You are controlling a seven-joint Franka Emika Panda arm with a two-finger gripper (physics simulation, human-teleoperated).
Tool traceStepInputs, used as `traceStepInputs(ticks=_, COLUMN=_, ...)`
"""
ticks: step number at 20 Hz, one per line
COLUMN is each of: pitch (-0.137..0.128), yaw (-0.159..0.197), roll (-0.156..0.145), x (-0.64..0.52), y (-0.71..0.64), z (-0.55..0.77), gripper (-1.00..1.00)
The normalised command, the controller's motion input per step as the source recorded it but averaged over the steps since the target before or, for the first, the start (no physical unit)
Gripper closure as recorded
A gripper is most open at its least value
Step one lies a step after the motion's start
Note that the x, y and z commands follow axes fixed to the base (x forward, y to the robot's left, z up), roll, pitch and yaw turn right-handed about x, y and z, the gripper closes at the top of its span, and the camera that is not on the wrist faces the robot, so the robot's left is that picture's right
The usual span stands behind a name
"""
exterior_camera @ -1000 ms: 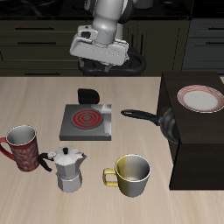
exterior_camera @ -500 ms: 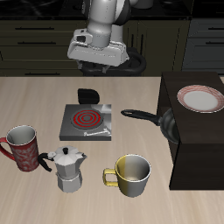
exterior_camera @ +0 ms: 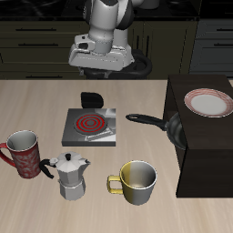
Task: Place the frying pan on the top layer of the shelf and turn off the stove
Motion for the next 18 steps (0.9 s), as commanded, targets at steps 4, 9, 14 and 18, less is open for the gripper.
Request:
traceStepInputs(ticks=4, pitch=-0.005, yaw=0.130, roll=-0.046, x=-0.14, y=0.02, z=-0.01, gripper=-1.00)
traceStepInputs(ticks=9, pitch=0.005, yaw=0.101, roll=-0.009, x=-0.11, y=0.14, z=-0.06, gripper=-1.00)
traceStepInputs(ticks=14, pitch=-0.012, yaw=0.182, roll=-0.053, x=-0.12, y=0.09, z=-0.03, gripper=-1.00)
traceStepInputs(ticks=18, pitch=0.001, yaw=0.081, roll=0.013, x=-0.07, y=0.14, z=-0.04, gripper=-1.00)
